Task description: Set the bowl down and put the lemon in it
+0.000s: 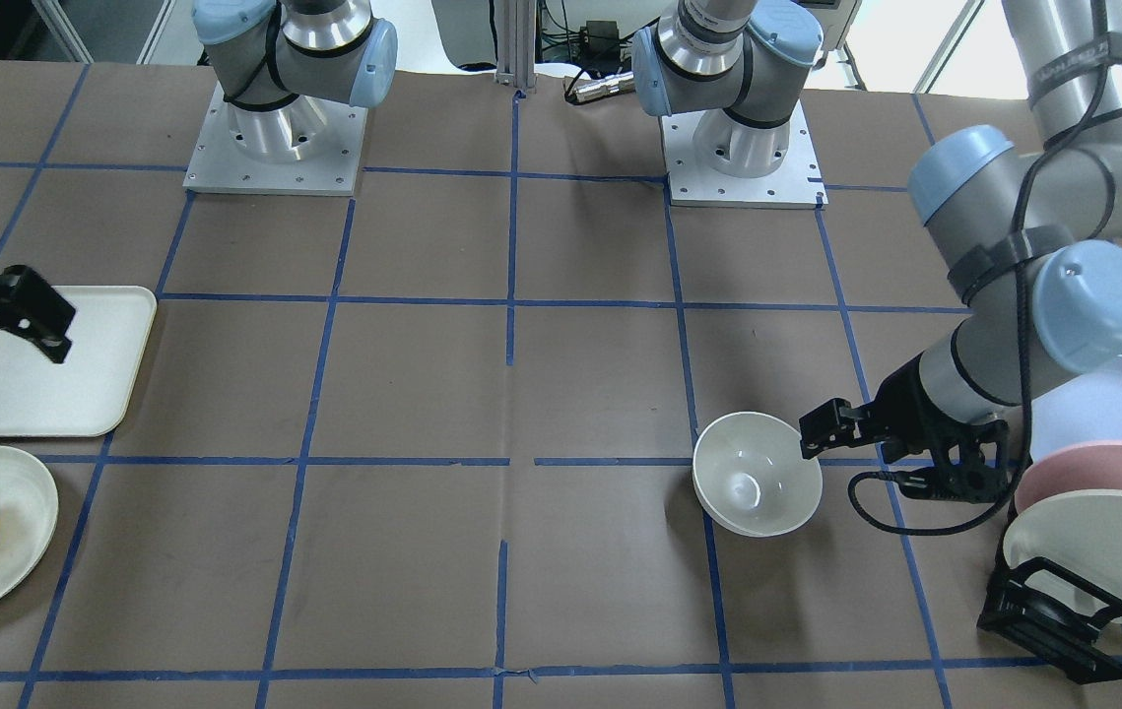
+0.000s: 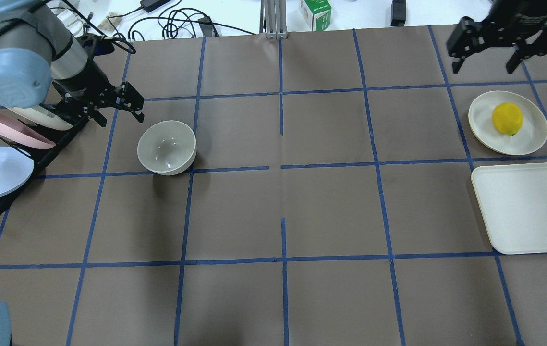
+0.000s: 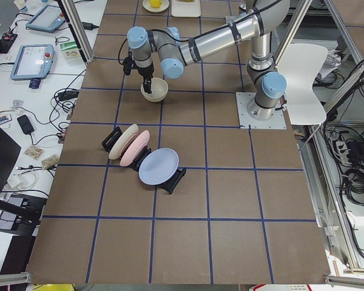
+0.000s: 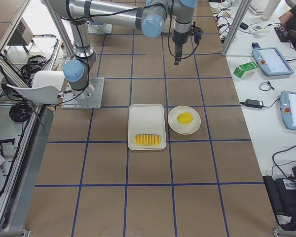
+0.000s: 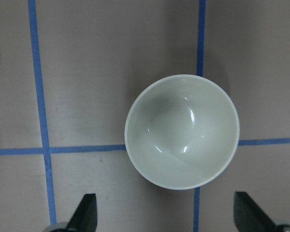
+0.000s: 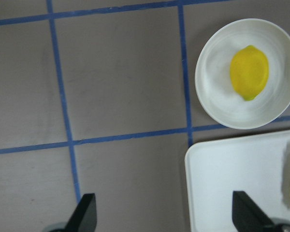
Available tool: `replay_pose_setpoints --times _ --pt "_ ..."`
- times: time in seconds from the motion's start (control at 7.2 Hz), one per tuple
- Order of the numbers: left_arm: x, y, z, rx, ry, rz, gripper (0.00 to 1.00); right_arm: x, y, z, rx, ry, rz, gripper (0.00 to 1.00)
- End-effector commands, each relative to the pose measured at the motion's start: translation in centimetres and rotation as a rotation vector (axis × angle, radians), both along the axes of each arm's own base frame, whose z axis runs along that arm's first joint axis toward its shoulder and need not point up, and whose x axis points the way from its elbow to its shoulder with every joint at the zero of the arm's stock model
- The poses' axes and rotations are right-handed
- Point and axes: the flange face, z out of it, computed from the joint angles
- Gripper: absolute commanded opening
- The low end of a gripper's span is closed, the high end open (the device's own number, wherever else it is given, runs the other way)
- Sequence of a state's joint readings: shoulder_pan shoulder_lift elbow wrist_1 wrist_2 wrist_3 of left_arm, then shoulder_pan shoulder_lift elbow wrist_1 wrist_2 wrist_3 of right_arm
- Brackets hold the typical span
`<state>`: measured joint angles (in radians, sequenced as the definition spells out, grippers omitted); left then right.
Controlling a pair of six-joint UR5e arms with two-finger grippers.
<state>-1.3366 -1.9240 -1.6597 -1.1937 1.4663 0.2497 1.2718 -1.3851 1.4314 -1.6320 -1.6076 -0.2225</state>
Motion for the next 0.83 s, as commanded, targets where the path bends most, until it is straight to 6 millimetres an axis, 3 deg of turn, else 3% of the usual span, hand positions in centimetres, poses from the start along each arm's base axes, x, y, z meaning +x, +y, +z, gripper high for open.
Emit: replay_pose_setpoints --times 0.0,0.14,0.28,0.42,0.56,0.69 --pt "-0.3 1.0 -7.0 -0.013 -0.004 0.009 1.00 -10.8 -1.5 -3.9 -0.004 0.010 0.104 1.00" --pt "-0.5 1.4 -7.5 -0.002 -0.001 0.008 1.00 -13.5 -1.6 -6.3 0.013 -0.007 0.133 1.00" --pt "-0.5 1.4 -8.1 0.009 0.003 0.009 1.00 -14.1 -2.4 -7.5 0.000 -0.003 0.185 1.00" --pt "-0.4 1.0 -8.6 0.016 0.001 0.009 0.73 -14.9 -3.7 -10.2 -0.005 0.002 0.219 1.00" --pt "-0.4 0.9 -9.1 0.025 0.005 0.011 0.40 -15.8 -5.3 -13.5 -0.016 0.009 0.234 1.00" --pt "-0.4 0.8 -9.3 0.029 0.004 0.030 0.22 -16.4 -6.4 -16.6 -0.012 0.002 0.245 1.00"
